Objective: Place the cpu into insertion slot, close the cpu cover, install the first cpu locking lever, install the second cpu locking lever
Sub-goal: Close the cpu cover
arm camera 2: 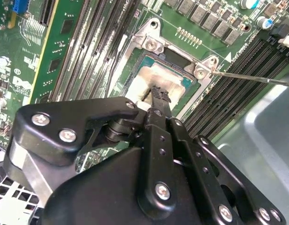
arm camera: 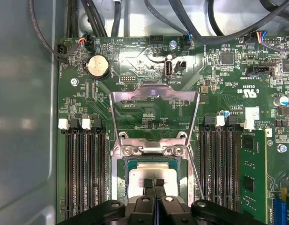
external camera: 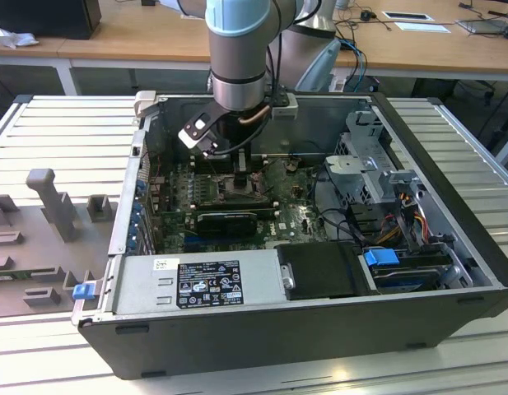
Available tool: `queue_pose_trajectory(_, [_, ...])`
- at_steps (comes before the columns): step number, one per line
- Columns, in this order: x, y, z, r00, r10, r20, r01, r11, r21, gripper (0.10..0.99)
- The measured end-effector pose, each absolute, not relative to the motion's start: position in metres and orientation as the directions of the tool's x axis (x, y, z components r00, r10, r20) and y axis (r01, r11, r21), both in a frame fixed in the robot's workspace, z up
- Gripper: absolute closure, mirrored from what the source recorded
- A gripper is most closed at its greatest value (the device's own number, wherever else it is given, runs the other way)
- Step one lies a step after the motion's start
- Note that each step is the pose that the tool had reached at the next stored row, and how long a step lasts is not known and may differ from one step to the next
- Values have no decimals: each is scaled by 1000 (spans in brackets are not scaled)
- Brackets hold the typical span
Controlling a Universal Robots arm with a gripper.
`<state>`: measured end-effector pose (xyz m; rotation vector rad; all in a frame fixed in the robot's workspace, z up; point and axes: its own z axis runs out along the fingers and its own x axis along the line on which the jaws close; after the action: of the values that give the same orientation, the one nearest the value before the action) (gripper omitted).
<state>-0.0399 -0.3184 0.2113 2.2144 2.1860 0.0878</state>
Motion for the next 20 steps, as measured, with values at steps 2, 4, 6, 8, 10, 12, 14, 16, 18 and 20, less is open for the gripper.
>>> queue_pose_trajectory(2, [-40, -318, 214, 12, 1000, 20, 998, -14, 60, 980])
queue_pose_trajectory(4, [-40, -318, 221, 12, 1000, 20, 998, -13, 60, 980])
queue_pose_trajectory(6, [-40, -318, 233, 12, 1000, 20, 998, -13, 60, 980])
queue_pose_trajectory(8, [-40, -318, 247, 12, 1000, 19, 998, -13, 60, 980])
queue_pose_trajectory(10, [-40, -318, 255, 12, 1000, 19, 998, -13, 60, 980])
queue_pose_trajectory(12, [-40, -318, 268, 12, 1000, 20, 998, -13, 60, 980])
queue_pose_trajectory(14, [-40, -319, 272, 12, 1000, 20, 998, -13, 60, 980])
queue_pose_trajectory(16, [-30, -319, 272, 12, 1000, 20, 998, -13, 60, 980])
queue_pose_trajectory(18, [-21, -319, 272, 12, 1000, 20, 998, -13, 58, 980])
queue_pose_trajectory(20, [-11, -319, 271, 12, 1000, 20, 998, -13, 57, 980])
